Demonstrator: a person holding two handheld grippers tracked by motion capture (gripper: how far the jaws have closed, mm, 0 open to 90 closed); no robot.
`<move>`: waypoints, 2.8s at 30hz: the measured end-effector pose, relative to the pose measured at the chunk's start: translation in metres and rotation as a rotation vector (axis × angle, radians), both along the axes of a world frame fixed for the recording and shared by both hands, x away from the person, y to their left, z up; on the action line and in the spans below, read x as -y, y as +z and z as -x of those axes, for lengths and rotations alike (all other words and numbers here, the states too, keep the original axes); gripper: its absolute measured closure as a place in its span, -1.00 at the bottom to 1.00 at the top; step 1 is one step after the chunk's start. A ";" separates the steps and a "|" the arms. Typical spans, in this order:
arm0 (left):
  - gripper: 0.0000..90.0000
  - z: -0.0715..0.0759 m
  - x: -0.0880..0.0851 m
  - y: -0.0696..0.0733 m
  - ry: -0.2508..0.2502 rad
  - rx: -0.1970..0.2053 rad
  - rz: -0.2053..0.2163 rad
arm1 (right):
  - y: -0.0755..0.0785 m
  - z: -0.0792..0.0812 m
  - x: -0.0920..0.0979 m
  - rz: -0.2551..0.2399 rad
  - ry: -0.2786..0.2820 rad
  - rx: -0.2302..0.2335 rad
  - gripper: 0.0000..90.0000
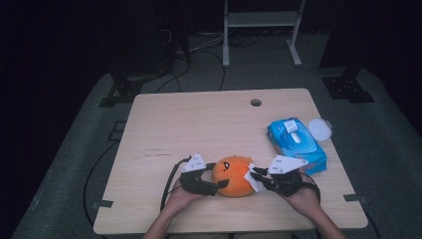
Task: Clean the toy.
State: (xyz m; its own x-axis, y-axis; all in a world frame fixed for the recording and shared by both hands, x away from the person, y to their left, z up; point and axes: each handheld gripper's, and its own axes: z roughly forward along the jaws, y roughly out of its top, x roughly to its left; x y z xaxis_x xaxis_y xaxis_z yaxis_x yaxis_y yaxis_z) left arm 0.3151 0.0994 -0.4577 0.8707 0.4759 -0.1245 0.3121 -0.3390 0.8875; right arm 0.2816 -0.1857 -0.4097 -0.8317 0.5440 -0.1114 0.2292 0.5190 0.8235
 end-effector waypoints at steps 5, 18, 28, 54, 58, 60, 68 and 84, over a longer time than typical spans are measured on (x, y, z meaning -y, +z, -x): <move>-0.55 0.007 0.005 0.003 -0.034 0.049 -0.028 | 0.000 0.004 -0.014 -0.005 0.053 -0.005 0.77; -0.63 0.012 0.015 0.007 -0.064 0.105 -0.051 | 0.000 0.002 -0.016 -0.024 0.052 -0.007 0.77; -0.60 0.007 0.016 0.008 -0.038 0.007 -0.038 | 0.003 0.000 -0.008 -0.031 0.031 -0.014 0.77; -0.45 0.028 0.033 0.013 -0.144 0.219 -0.157 | 0.016 0.014 -0.023 -0.034 0.102 0.046 0.77; -0.67 0.020 0.028 0.011 -0.109 0.112 -0.108 | 0.013 0.007 -0.007 -0.021 0.054 0.032 0.77; -0.75 0.015 0.028 0.010 -0.094 0.014 -0.061 | 0.012 0.007 -0.001 -0.032 0.046 0.020 0.77; -0.44 0.026 0.040 0.017 -0.084 0.080 -0.106 | 0.018 0.019 -0.020 -0.036 0.112 0.022 0.77; -0.46 0.030 0.042 0.020 -0.118 0.051 -0.049 | 0.019 0.022 -0.015 -0.054 0.101 -0.016 0.76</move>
